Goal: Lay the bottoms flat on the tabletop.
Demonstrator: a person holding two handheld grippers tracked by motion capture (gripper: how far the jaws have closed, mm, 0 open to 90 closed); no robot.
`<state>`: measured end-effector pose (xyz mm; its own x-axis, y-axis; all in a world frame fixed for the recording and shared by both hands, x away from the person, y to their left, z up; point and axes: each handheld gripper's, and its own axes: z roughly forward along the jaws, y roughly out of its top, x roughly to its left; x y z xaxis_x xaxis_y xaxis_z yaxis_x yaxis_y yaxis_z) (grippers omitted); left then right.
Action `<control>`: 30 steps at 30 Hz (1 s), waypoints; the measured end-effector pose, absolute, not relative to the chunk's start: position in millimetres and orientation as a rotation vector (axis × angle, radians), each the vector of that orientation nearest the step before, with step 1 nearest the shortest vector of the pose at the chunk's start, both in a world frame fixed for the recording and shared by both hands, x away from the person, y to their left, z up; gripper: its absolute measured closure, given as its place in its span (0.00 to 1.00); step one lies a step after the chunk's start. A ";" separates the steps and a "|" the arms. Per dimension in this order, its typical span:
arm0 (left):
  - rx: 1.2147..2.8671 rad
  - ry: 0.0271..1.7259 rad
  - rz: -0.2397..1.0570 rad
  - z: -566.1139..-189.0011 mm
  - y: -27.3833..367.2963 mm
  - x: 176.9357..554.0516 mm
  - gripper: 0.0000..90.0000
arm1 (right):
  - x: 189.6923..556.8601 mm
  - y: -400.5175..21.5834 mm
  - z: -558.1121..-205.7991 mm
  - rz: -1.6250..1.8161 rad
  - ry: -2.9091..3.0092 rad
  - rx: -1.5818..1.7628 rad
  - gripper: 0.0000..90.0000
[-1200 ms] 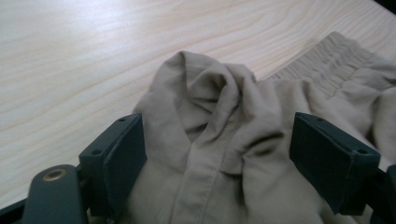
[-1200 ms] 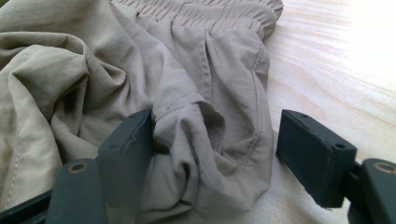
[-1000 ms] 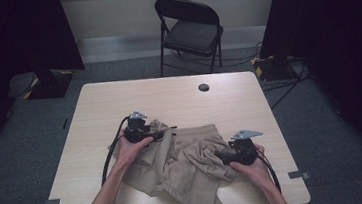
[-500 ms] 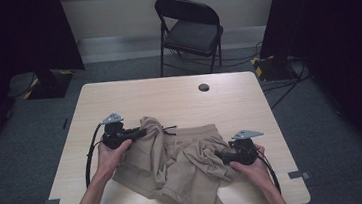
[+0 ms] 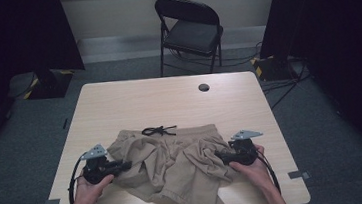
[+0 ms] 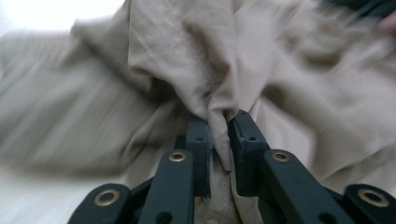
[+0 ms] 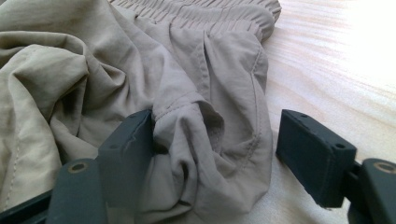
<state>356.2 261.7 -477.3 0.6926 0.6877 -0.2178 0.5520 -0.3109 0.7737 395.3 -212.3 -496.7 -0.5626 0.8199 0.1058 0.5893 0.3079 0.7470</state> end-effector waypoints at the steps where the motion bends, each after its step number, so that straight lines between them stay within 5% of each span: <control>1: 2.055 0.959 0.223 -482.4 260.3 355.7 0.88 | 395.3 -212.2 -496.8 1.114 2.285 1.274 0.30; 7: 2.084 0.980 0.218 -492.5 258.4 357.3 0.79 | 395.2 -212.0 -496.8 1.112 2.287 1.269 0.30; 13: 2.016 0.998 0.245 -478.8 262.0 357.0 0.50 | 395.3 -212.1 -496.9 1.113 2.288 1.268 0.30; 17: 1.953 0.977 0.307 -458.7 259.7 360.8 0.40 | 394.9 -211.2 -496.9 1.106 2.288 1.264 0.30; 30: 1.836 0.962 0.348 -411.2 244.0 408.2 0.28 | 394.8 -211.3 -497.2 1.103 2.284 1.259 0.30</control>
<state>408.2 244.0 -411.2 0.6431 0.7450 -0.1769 0.4595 -0.1906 0.8675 394.8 -211.3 -497.2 -0.5665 0.8189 0.0920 0.5814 0.3181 0.7489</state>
